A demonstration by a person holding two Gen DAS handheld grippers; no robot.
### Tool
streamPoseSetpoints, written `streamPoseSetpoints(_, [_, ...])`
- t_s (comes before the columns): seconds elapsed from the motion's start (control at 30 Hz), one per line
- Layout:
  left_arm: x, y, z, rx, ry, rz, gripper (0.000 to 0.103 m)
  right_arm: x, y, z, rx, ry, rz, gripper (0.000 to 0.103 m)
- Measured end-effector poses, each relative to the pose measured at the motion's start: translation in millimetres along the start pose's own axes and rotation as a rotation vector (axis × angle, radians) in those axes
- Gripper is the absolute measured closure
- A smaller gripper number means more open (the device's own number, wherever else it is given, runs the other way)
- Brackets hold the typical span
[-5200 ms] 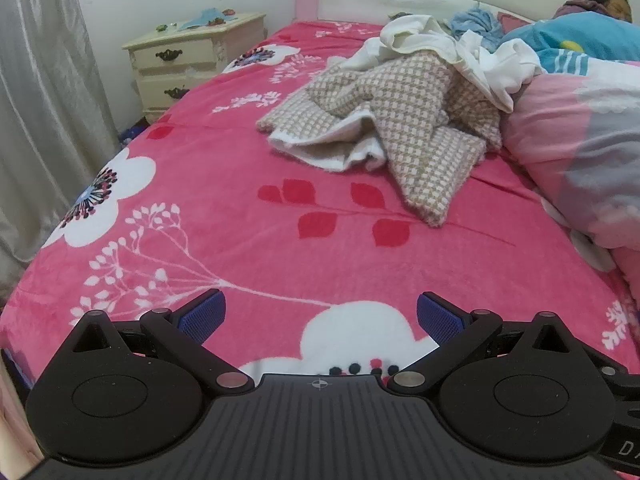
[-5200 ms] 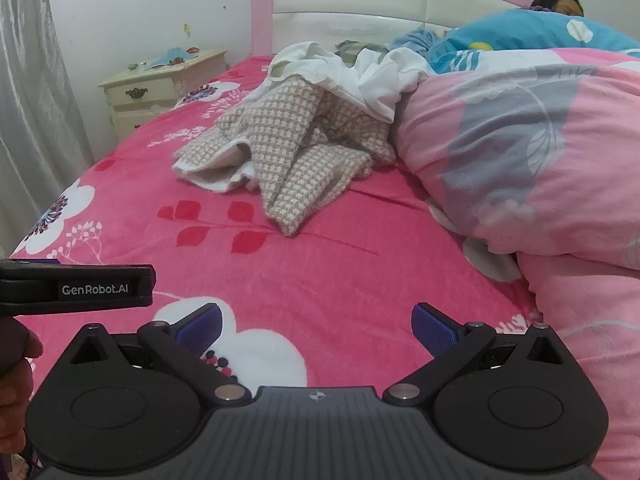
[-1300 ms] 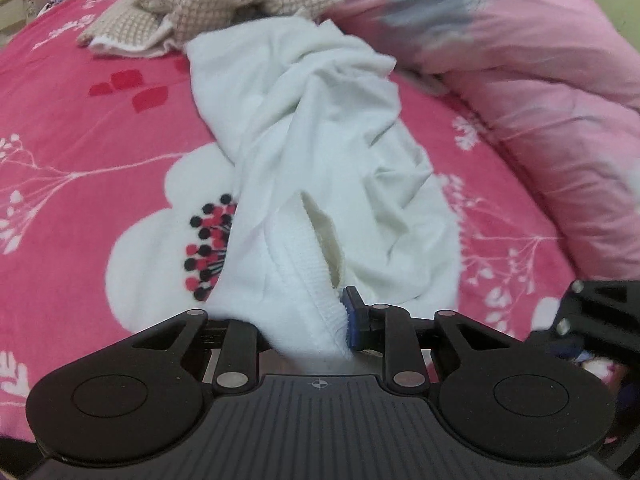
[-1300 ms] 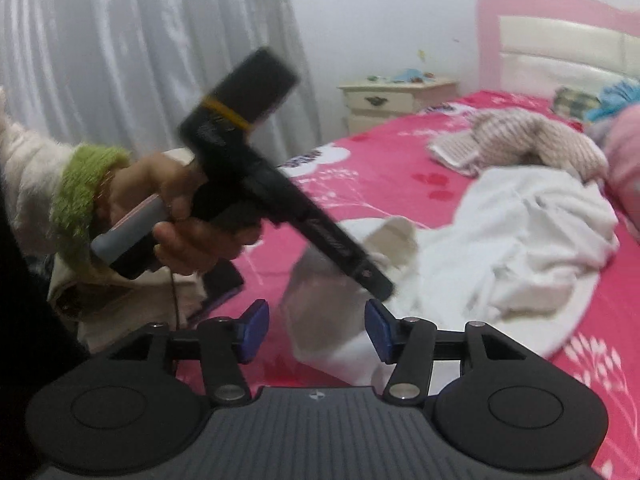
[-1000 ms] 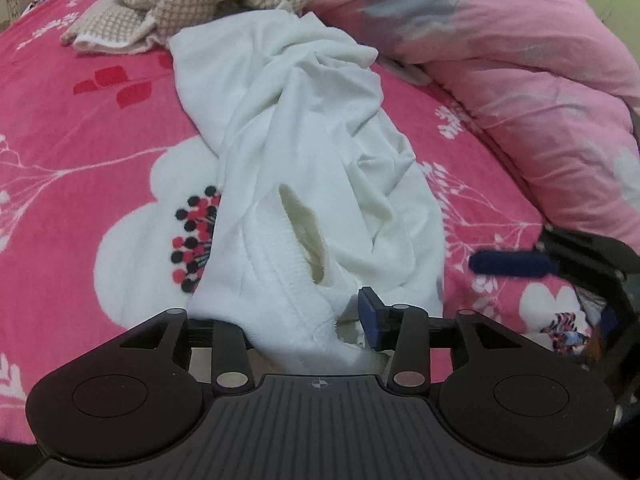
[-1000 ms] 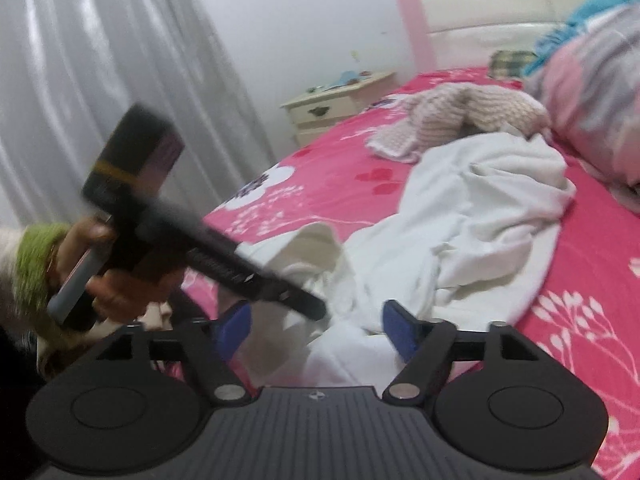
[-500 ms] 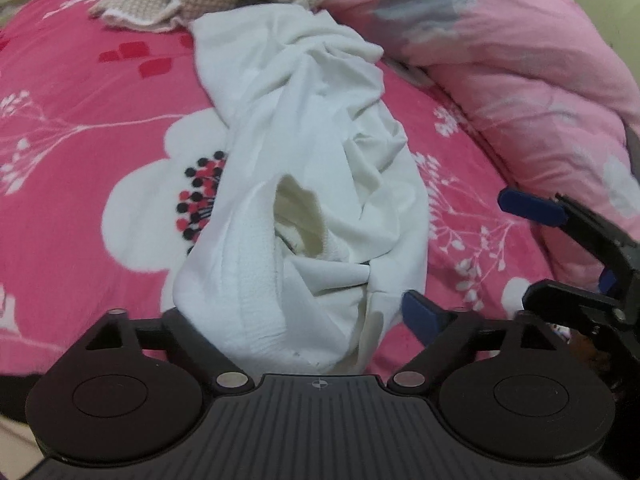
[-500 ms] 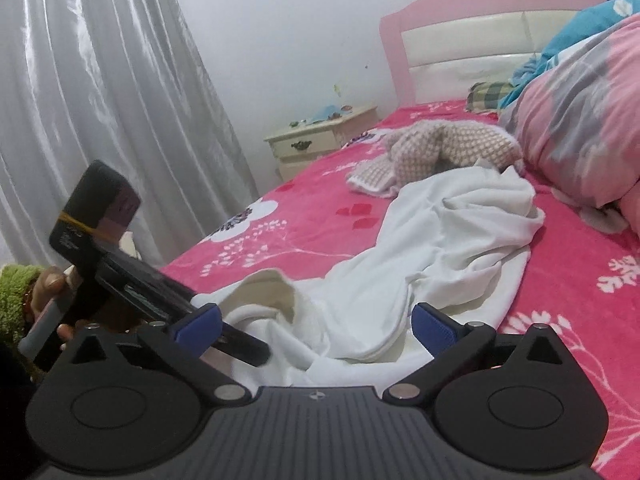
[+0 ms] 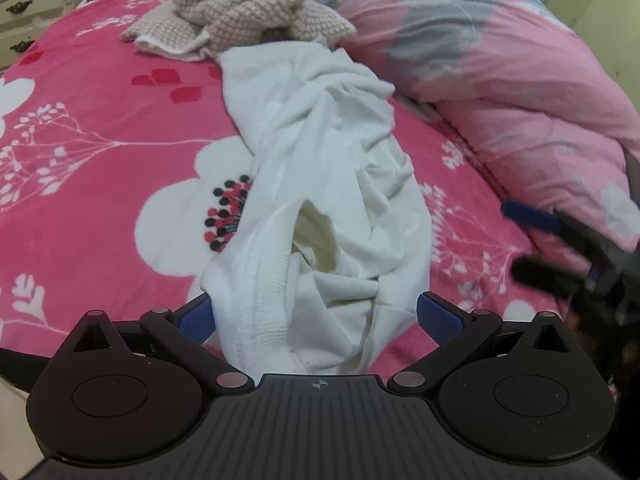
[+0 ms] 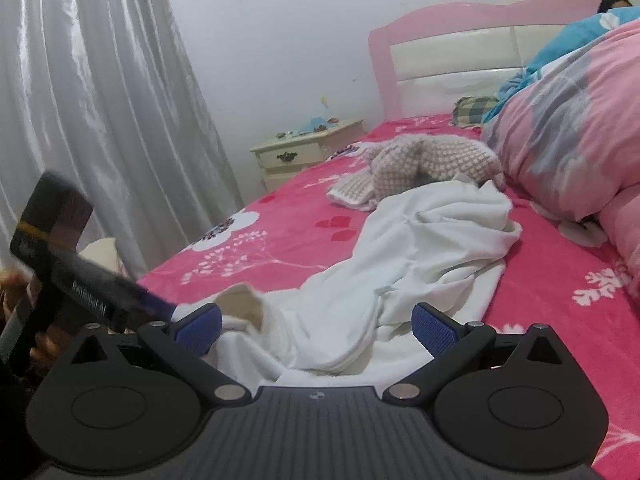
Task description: Fold clothes
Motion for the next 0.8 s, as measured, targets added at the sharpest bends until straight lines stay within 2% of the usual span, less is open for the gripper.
streamPoseSetpoints(0.13, [2.5,-0.3,7.5,0.006,-0.016,0.03,0.0,-8.7,15.3,-9.4,-0.031,0.029,0.035,0.0])
streamPoseSetpoints(0.27, [0.6,2.3,14.3,0.052,-0.004,0.012,0.0,-4.1,22.7,-15.7,-0.123,-0.001,0.055,0.002])
streamPoseSetpoints(0.4, [5.2,8.3,21.3,0.156,-0.028,-0.031,0.002,17.8,9.2,-8.0,-0.375,-0.071,0.039,0.01])
streamPoseSetpoints(0.47, [11.2,7.8,24.7,0.19,-0.057,-0.06,0.006,33.0,-4.6,0.8,-0.523,-0.112,-0.001,0.014])
streamPoseSetpoints(0.53, [17.0,3.2,27.2,0.186,-0.079,-0.085,0.015,48.8,-19.9,9.0,-0.631,-0.155,-0.065,0.017])
streamPoseSetpoints(0.63, [22.6,-8.9,30.4,0.124,-0.099,-0.096,0.029,75.8,-41.4,24.3,-0.77,-0.231,-0.167,0.018])
streamPoseSetpoints(0.73, [23.9,-18.2,30.6,0.086,-0.094,-0.101,0.039,107.0,-46.4,42.7,-0.896,-0.32,-0.182,0.037])
streamPoseSetpoints(0.8, [23.7,-20.8,29.8,0.088,-0.088,-0.102,0.04,124.3,-40.7,44.1,-0.923,-0.371,-0.172,0.053])
Point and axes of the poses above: each gripper's, at about its wrist camera, not at the fingertips, and x roughly the way its jaws point, y to its right, z to its underside, the point moved 4 cm from there along x, roughly the way its jaws point, and after that the axes turned 13 degrees about x, right-handed, at the moved point
